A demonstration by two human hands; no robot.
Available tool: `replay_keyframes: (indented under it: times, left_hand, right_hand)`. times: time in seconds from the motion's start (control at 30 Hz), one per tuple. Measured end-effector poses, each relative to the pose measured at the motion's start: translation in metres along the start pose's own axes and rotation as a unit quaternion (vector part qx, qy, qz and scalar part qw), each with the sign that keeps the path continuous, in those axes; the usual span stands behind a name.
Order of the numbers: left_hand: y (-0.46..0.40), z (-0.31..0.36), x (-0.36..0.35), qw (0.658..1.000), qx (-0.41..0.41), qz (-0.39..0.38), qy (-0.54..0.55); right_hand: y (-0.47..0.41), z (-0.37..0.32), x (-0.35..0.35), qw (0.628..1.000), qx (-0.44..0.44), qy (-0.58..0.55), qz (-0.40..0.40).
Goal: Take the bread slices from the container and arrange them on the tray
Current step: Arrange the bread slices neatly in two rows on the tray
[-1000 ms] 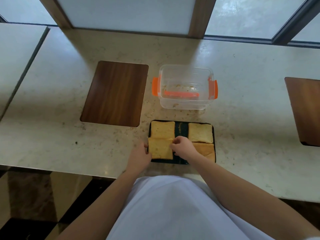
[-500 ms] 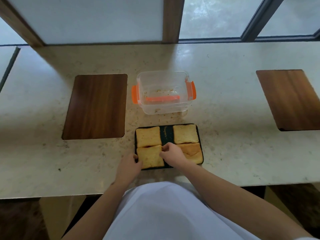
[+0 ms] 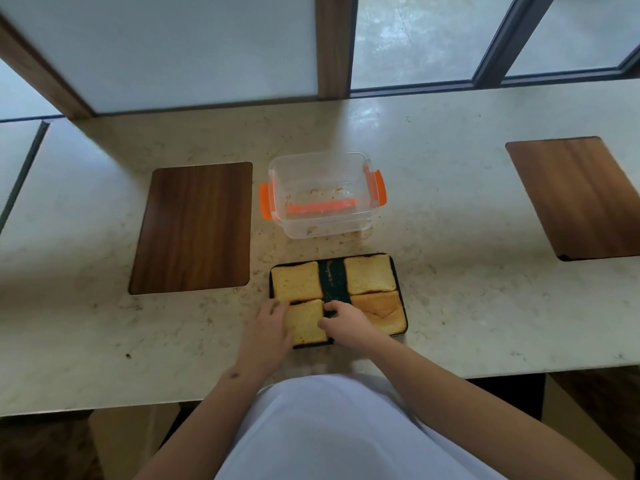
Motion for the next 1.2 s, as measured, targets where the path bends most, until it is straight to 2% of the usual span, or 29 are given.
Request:
replay_keyframes:
  times: [0.13, 0.6, 0.8, 0.97, 1.2]
  left_hand:
    - [0.005, 0.006, -0.007, 0.997, -0.055, -0.031, -0.037]
    - [0.009, 0.012, -0.014, 0.995, -0.03, -0.059, -0.07]
    - [0.01, 0.014, -0.019, 0.995, -0.025, -0.055, -0.078]
    - [0.008, 0.016, -0.019, 0.998, -0.06, -0.016, -0.024]
    - [0.005, 0.013, -0.026, 0.99, -0.047, -0.098, -0.095]
  right_hand:
    - [0.005, 0.001, -0.002, 1.0, 0.0, 0.015, -0.016]
    - [0.008, -0.01, 0.002, 0.998, 0.017, 0.057, -0.013]
    - [0.009, -0.006, -0.003, 0.996, 0.031, 0.079, -0.013]
    - [0.009, -0.007, -0.004, 0.99, 0.056, 0.121, 0.038]
    - [0.006, -0.007, -0.011, 0.987, 0.072, 0.142, -0.006]
Point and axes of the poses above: each hand's wrist, its own y-axis away from the middle knuckle, its own x-axis out of the back of the hand, z = x × y, the point moved 1 cm from there along -y, towards the middle knuckle, and after that the axes turned 6 degrees about y, right-handed, at the moved point
